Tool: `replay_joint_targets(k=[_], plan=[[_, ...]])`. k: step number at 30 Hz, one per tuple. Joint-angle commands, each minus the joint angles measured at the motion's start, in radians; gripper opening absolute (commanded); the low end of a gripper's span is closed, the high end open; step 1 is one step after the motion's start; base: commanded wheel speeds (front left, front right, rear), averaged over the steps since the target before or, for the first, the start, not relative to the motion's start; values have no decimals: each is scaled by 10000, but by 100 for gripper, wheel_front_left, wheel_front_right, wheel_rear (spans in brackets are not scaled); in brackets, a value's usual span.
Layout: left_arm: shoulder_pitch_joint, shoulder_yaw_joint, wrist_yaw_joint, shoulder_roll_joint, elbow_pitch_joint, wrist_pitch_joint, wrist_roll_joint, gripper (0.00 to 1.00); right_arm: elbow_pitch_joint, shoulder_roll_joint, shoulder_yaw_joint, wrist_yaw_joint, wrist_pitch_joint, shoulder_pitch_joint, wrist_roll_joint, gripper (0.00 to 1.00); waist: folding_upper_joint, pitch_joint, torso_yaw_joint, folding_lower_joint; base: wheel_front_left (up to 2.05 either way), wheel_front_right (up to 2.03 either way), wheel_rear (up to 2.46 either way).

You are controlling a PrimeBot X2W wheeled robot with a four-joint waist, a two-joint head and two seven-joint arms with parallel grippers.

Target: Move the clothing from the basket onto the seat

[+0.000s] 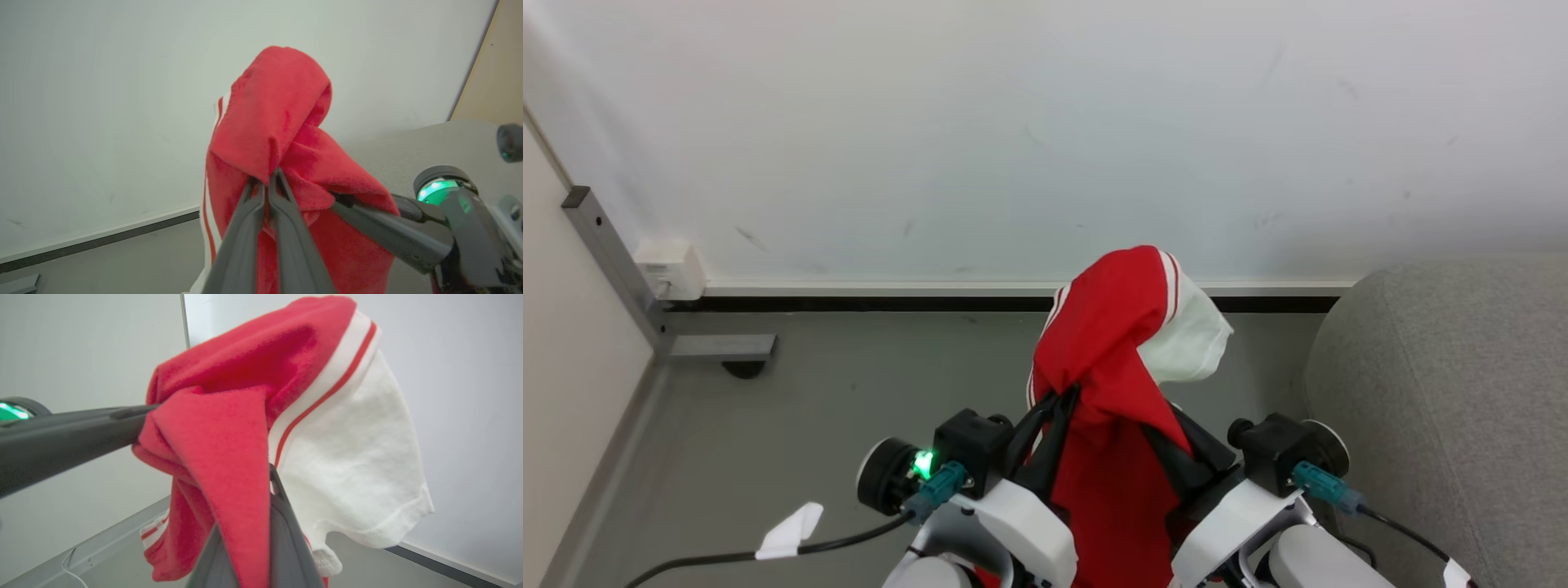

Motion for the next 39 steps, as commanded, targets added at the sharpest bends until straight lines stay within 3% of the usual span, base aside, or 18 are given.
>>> replay_joint_targets(k=[1, 2, 3, 8, 27, 39], plan=[[152, -17, -37, 42, 80, -118, -3, 64, -185, -165, -128, -25, -4, 46, 179, 0, 0, 41, -169, 0, 0, 0, 0], [160, -37, -71, 65, 126, -193, 7, 96, -285, -265, -207, -25, -4, 76, 284, 0, 0, 56, -247, 0, 0, 0, 0], [175, -64, -102, 70, 163, -281, -10, 100, -397, -371, -305, -25, -2, 102, 368, 0, 0, 70, -330, 0, 0, 0, 0], [179, -256, -350, 71, 321, -680, -67, 100, -979, -820, -908, -25, -2, 234, 597, 0, 0, 173, -820, 0, 0, 0, 0], [-26, -695, -425, -195, 888, -1306, -309, 100, -2254, -2177, -2507, -23, -3, 1056, 685, 0, 0, 465, -3152, 0, 0, 0, 0], [-329, -1044, -473, -286, 969, -1253, -360, 100, -2491, -2255, -3109, -25, 53, 1387, 881, 0, 0, 994, -3732, 0, 0, 0, 0]])
